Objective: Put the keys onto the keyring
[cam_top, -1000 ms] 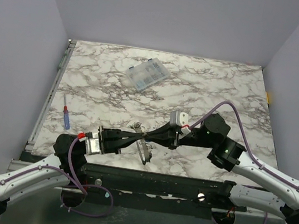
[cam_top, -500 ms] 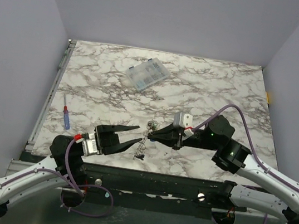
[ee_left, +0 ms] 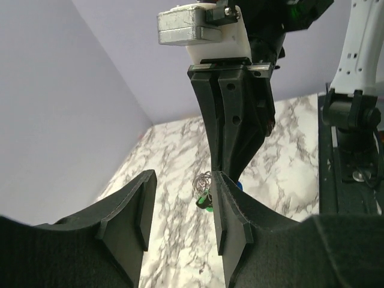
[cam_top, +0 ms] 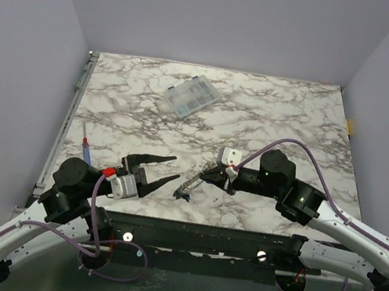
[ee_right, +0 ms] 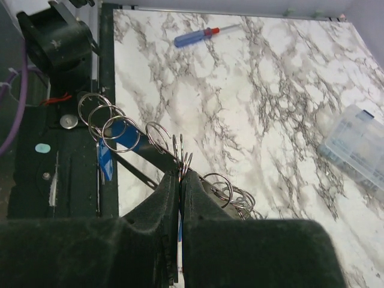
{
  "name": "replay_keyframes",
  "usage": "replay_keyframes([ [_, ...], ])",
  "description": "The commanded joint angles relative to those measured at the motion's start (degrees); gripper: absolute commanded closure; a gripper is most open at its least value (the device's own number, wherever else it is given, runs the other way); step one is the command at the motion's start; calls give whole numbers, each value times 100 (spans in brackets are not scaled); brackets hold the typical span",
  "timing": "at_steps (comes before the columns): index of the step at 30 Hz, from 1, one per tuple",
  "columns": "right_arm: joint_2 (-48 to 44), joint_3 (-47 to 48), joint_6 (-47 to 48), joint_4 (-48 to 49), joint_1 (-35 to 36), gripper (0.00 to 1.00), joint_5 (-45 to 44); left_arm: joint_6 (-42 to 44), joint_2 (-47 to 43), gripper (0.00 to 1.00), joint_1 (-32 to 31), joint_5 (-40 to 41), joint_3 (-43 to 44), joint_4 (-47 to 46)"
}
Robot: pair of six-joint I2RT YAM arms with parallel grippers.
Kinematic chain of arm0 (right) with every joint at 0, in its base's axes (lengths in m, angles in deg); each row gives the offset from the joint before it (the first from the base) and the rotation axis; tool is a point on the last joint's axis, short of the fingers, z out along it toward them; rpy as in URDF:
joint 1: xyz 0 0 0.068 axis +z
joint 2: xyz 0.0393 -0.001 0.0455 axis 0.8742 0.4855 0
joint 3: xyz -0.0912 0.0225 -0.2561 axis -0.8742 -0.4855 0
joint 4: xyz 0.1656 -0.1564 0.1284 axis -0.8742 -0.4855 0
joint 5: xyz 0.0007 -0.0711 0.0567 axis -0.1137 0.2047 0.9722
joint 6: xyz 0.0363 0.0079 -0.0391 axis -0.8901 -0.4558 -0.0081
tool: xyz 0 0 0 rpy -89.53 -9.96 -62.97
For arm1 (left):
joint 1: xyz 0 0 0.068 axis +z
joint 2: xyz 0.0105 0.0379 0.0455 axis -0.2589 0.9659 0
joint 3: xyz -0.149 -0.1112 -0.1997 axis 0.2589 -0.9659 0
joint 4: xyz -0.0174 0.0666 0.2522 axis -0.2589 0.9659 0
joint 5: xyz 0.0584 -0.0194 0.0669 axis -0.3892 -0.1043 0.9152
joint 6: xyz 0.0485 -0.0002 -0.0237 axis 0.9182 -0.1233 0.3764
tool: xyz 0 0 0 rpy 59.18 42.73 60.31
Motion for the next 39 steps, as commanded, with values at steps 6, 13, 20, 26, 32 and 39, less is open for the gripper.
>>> replay_keyframes([
  [6,60,324,264,-667,252,99,-911,1090,1299,53,8,-436,1287,2600],
  [13,108,270,290,-866,482,99,-1282,1512,2145,57,3,-922,1840,3123],
  [20,54,227,280,-882,552,99,-1315,1806,2774,59,1,-1240,2203,3363],
  [26,60,217,302,-899,635,99,-1377,1963,3104,59,8,-1214,2306,3385],
  [32,92,226,338,-910,711,99,-1499,2088,3404,60,0,-1242,2365,3387],
  [39,56,239,344,-919,757,99,-1530,2117,3540,66,15,-1201,2323,3384],
])
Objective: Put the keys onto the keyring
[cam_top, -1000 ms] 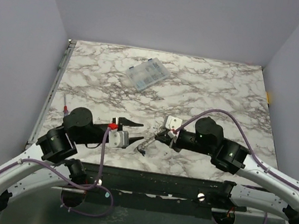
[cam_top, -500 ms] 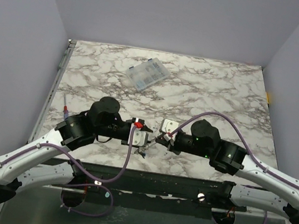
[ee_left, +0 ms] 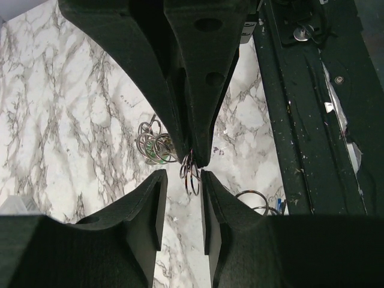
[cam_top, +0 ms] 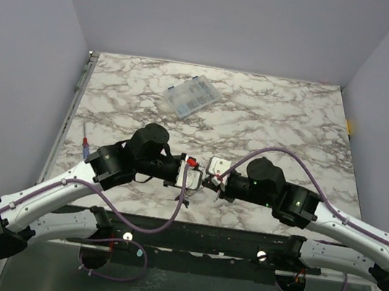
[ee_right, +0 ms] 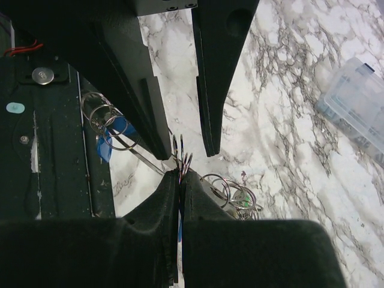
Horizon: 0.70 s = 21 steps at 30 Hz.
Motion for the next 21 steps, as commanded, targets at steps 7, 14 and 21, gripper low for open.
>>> replay_keyframes([
  [7,-71,107,79,84,103,99,-204,55,154,100,18,-170,115,73],
  [14,-232,13,36,213,114,97,-384,26,148,100,30,-159,81,33],
  [21,-333,-137,-171,278,113,73,-322,-95,-156,100,57,-125,-54,-223],
])
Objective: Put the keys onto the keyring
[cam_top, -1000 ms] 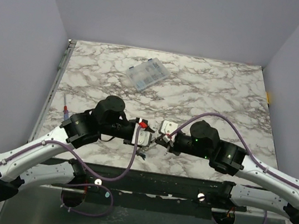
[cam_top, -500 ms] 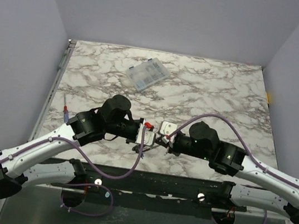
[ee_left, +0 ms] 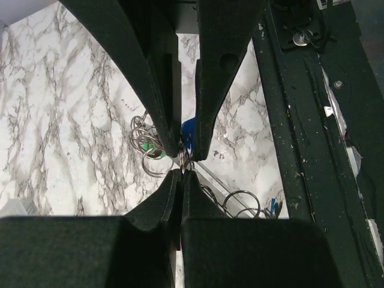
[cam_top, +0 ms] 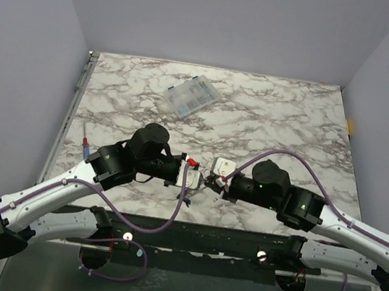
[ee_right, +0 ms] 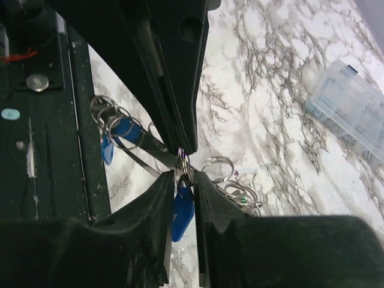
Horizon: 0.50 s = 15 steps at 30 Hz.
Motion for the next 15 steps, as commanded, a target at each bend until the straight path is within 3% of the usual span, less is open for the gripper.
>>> replay_keyframes([
  [1,-136,-97,-145,337,40,70,-77,-100,-288,100,54,-96,-76,-174],
  [12,-81,-94,-148,409,40,69,2,-264,-469,100,64,-179,-202,-443],
  [15,-35,-70,-145,412,40,77,30,-260,-488,100,63,-192,-212,-454],
])
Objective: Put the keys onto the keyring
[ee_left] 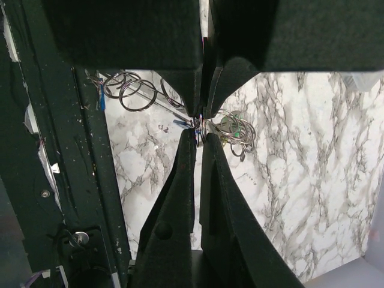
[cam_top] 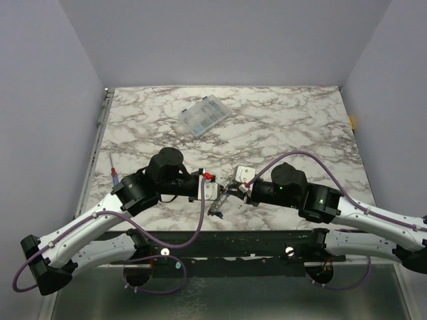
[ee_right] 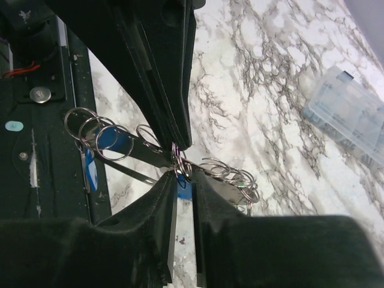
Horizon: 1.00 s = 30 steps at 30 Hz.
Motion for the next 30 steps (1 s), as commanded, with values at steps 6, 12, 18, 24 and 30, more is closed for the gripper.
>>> replay_keyframes([
  [6,53,-106,-55,156,41,92,17,-74,-193,100,17,-143,-80,-363],
  [12,1,-170,-192,139,40,84,-115,-99,-325,100,28,-31,-80,-454],
  [18,-2,-228,-377,138,42,66,-214,-160,-446,100,29,40,-140,-657],
  [24,-76,-239,-405,178,41,69,-125,-207,-573,100,25,173,-237,-866],
  [30,-329,-308,-430,391,45,69,0,-230,-608,100,26,207,-264,-950],
])
